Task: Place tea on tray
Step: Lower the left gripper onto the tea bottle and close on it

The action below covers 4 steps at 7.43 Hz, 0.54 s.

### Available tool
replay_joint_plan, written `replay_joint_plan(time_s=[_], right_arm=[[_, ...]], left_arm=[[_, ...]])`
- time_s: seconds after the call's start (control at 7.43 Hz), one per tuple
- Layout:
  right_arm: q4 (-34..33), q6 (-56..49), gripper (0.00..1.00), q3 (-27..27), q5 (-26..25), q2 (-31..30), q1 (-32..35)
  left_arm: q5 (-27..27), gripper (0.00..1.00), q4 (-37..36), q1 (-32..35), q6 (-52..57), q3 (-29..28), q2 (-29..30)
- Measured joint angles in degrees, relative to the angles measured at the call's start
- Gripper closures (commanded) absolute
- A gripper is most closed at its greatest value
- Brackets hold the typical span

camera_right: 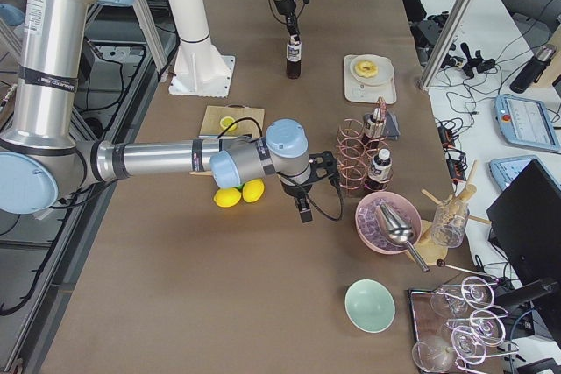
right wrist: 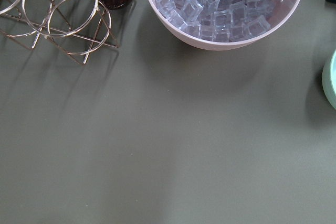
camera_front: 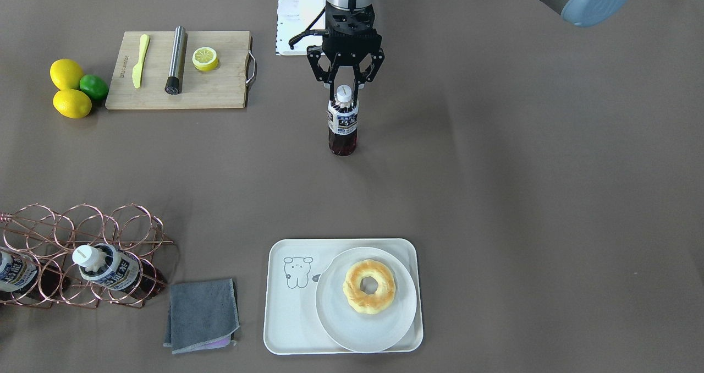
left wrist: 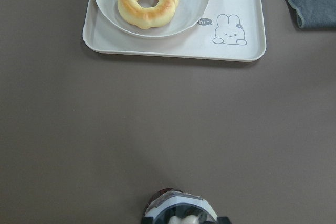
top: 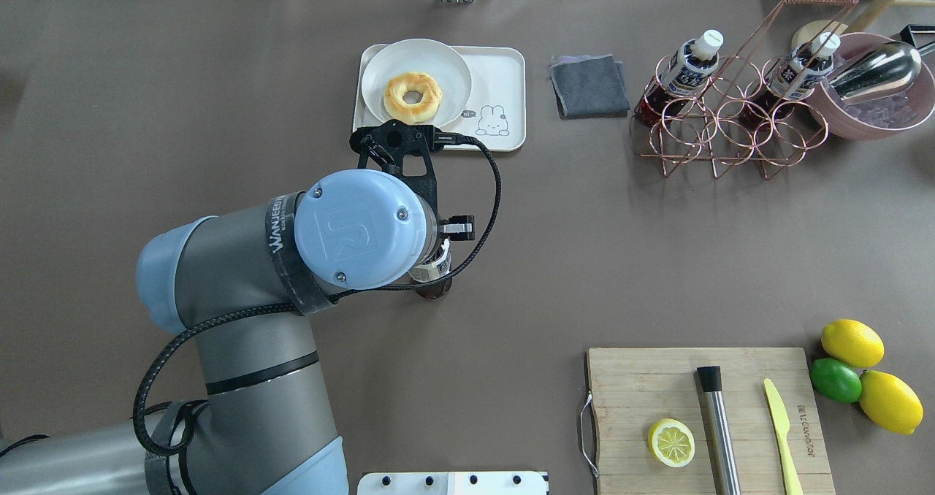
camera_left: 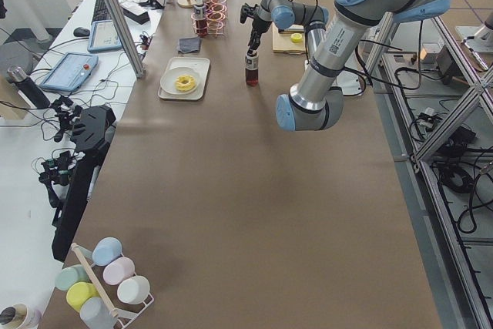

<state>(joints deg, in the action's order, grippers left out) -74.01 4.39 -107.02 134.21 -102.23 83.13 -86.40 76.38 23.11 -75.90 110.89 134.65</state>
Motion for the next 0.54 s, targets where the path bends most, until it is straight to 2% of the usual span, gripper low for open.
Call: replay_joint_plan(time_s=[0.13, 0.27, 0.4, 0.54], right_arm=[[0.0, 0.0, 0.0, 0.0, 0.0, 0.0, 0.0], [0.0, 0.0, 0.0, 0.0, 0.0, 0.0, 0.0], [0.0, 0.0, 0.0, 0.1, 0.0, 0.0, 0.0], [0.0, 0.0, 0.0, 0.1, 0.0, 0.0, 0.0]], left_arm=[[0.0, 0.59, 0.0, 0.1, 0.0, -0.2, 0.0], [0.0, 0.77, 0.0, 0.1, 0.0, -0.3, -0.1], [0.0, 1.0, 0.0, 0.1, 0.0, -0.3, -0.1], [0.0, 1.0, 0.0, 0.0, -0.1, -0.2, 0.1]])
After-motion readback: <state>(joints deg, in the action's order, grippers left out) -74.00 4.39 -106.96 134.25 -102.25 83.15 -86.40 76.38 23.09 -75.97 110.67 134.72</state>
